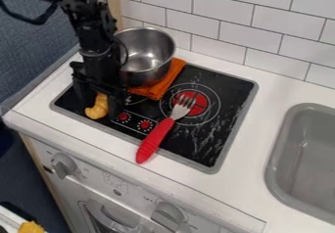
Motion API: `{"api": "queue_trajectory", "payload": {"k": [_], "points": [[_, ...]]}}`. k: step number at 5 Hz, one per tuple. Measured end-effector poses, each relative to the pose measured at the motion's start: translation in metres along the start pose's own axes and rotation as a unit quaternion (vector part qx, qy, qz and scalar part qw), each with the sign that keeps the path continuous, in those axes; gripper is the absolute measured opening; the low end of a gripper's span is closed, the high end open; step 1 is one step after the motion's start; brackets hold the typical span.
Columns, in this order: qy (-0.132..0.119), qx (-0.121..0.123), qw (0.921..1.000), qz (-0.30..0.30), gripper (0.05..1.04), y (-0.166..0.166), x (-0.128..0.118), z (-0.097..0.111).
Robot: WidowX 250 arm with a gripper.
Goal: Move the yellow object above the right burner
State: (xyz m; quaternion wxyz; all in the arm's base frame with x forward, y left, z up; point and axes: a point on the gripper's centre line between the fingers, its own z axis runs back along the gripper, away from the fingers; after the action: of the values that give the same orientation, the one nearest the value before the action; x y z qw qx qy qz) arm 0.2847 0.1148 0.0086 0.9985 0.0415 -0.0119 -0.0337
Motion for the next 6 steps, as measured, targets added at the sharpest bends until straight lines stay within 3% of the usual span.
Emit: {"api": "queue_trajectory", "payload": {"k": [1, 2, 3, 4, 5, 6], "points": [[0.000, 0.007, 1.0000, 0.002, 0.946, 0.004, 0.008, -0.002], [0.003, 0.005, 1.0000, 0.006, 0.695, 0.004, 0.010, -0.003], [0.009, 0.004, 0.9999, 0.011, 0.653, 0.003, 0.006, -0.003], [0.032, -0.001, 0.9993, 0.021, 0.653, -0.007, -0.017, 0.006], [-0.023, -0.002, 0.9978, 0.063, 0.653, -0.008, -0.025, 0.054], [-0.054, -0.007, 0.9964, 0.064, 0.653, -0.022, -0.022, 0.077]]}}
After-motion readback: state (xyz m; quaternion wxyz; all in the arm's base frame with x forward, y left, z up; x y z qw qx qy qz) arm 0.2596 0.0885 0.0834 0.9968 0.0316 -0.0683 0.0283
